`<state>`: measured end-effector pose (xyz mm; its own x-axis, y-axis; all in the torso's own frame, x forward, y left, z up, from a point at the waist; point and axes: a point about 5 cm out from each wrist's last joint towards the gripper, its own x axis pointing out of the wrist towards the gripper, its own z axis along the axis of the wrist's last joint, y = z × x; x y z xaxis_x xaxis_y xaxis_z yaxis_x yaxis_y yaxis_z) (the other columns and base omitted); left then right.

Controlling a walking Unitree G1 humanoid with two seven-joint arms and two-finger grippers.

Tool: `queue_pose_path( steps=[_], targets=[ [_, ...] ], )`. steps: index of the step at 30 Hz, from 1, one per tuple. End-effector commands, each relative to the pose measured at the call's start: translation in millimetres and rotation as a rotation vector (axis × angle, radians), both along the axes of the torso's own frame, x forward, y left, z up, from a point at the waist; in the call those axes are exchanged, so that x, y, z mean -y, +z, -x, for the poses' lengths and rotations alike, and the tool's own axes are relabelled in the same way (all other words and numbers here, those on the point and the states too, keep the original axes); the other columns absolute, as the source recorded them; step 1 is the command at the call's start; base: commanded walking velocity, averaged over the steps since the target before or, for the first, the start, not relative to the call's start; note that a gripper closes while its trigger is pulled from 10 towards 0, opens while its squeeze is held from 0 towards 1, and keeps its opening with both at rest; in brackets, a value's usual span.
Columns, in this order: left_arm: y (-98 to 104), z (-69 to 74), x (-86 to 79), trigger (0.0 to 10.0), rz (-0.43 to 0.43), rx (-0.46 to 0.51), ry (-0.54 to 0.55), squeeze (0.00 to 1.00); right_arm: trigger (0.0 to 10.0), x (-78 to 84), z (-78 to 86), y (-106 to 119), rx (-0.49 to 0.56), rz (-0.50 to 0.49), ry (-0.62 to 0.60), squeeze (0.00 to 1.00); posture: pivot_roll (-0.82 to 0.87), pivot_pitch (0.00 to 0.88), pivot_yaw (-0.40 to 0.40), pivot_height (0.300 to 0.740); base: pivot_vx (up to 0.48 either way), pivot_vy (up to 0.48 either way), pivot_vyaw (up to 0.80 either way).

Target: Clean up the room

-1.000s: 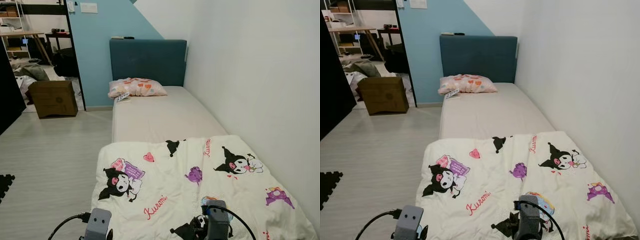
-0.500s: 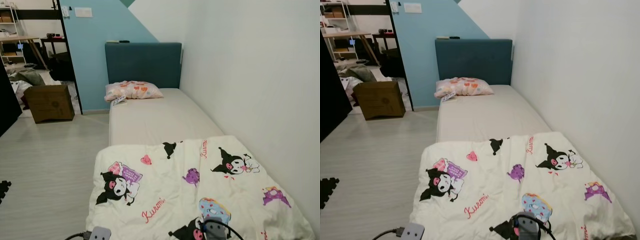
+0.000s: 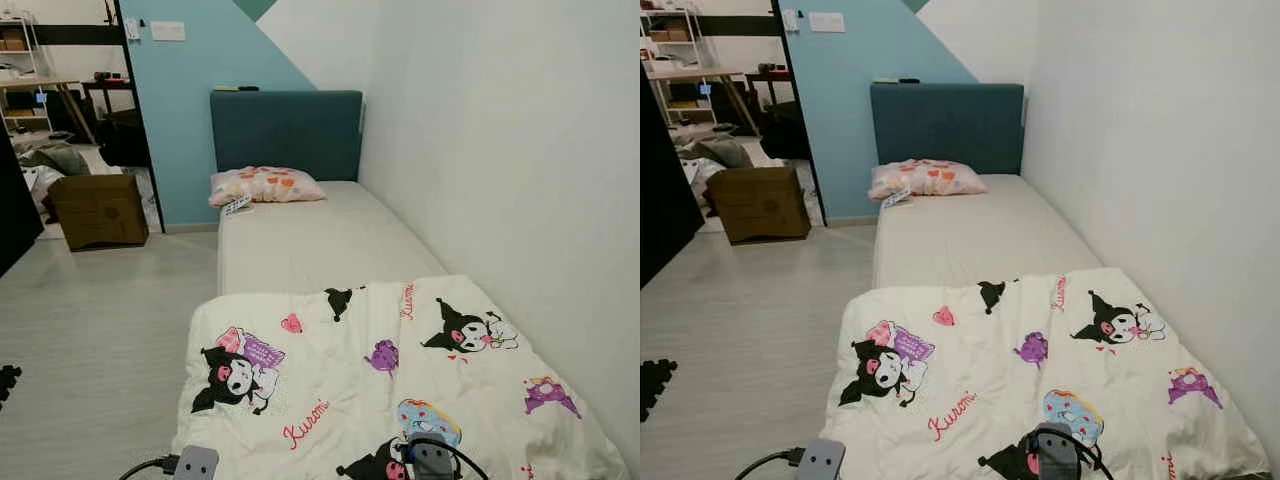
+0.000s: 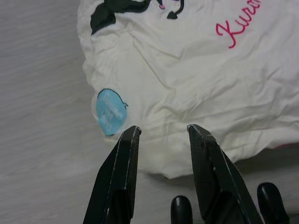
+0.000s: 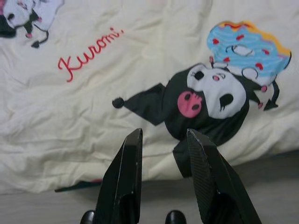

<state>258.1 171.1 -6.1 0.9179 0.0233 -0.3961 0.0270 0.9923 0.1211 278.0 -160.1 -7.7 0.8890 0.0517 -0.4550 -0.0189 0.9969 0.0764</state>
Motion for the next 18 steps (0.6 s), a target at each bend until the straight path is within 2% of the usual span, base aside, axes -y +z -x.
queue_pose_path(
  steps=[1, 18],
  targets=[
    [-6.1, 5.7, -2.9, 10.0, 0.008, -0.022, 0.02, 0.0, 10.0, -0.4, 0.5, -1.0, 0.003, -0.007, 0.001, 0.0, 0.04, 0.111, -0.05, 0.688, 0.0, 0.0, 0.0],
    [-5.6, 9.1, -2.2, 10.0, 0.001, 0.003, 0.019, 0.0, 10.0, -0.6, 0.2, -1.0, 0.019, -0.012, -0.002, 0.0, 0.04, 0.113, -0.046, 0.688, 0.0, 0.0, 0.0]
  ],
)
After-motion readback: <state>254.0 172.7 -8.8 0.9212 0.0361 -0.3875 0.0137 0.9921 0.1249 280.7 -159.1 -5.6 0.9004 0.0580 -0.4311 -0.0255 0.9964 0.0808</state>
